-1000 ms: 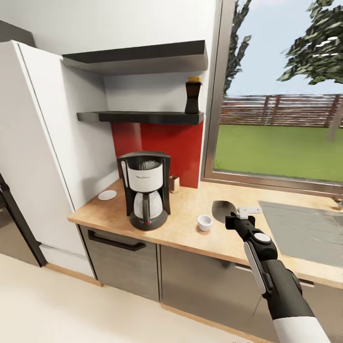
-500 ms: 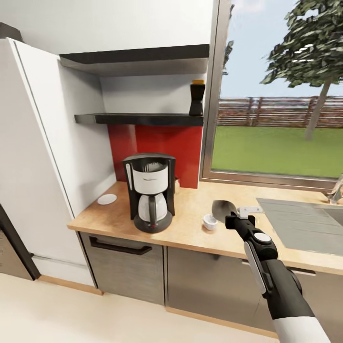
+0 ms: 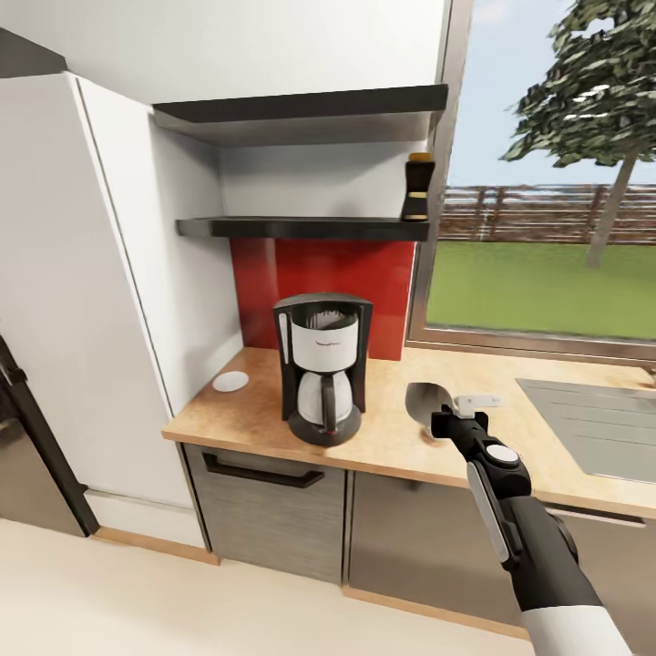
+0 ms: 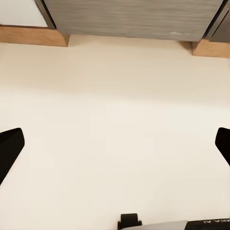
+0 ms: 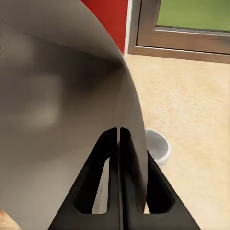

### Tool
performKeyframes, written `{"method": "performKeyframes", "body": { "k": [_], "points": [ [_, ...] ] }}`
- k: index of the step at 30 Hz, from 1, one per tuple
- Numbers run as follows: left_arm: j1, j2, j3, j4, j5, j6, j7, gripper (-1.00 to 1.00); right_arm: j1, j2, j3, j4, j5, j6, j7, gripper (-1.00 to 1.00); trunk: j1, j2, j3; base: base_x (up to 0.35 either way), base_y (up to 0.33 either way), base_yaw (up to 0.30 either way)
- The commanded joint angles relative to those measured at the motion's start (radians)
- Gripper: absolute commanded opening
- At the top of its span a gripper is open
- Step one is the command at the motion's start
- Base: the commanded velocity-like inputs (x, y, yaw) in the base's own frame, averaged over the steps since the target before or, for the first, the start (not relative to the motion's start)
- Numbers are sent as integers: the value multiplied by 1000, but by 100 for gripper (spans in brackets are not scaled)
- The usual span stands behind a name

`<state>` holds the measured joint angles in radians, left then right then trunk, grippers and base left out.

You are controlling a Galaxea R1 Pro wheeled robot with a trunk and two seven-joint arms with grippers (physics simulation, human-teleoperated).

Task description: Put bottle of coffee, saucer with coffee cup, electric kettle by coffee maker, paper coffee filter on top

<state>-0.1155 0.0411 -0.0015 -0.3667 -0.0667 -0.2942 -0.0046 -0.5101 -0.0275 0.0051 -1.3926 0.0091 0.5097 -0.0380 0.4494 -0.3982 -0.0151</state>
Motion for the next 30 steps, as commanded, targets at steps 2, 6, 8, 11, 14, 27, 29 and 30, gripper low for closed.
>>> {"method": "performKeyframes", "body": {
  "k": [2, 6, 8, 11, 14, 27, 29, 30],
  "points": [
    [0, 0, 0, 0, -7, -3, -1, 100, -1, 0, 1, -1, -2, 6, -5, -100, 1, -2, -2, 0, 303, 0],
    [-1, 0, 2, 0, -7, -3, -1, 100, -1, 0, 1, -1, -1, 6, -5, -100, 1, -2, -2, 1, 303, -63],
    [-1, 0, 2, 1, -7, -3, 0, 100, -1, 0, 1, 0, -1, 6, -5, -100, 1, -2, -2, 28, 303, -199],
    [-1, 0, 3, 0, -7, -3, 0, 100, -1, 0, 1, 0, -1, 6, -5, -100, 1, -2, -2, 63, 292, -249],
    [-1, 0, 3, 0, -7, -3, 0, 100, -1, 0, 1, 0, -1, 7, -5, -100, 1, -2, -2, 66, 208, -202],
    [0, 2, 3, 0, -7, -3, -1, 100, -3, -46, 26, -45, 45, 70, 19, -100, 1, -2, -2, 10, 29, -27],
    [-1, 2, 3, 0, -7, -3, -1, 100, -10, -60, 50, -50, 75, 122, 63, -100, 1, -2, -2, 0, 1, -1],
    [0, 2, 3, 0, -7, -4, -1, 100, -21, -68, 64, -52, 101, 155, 106, -100, 1, -2, -2, 0, 0, 0]
  ]
}}
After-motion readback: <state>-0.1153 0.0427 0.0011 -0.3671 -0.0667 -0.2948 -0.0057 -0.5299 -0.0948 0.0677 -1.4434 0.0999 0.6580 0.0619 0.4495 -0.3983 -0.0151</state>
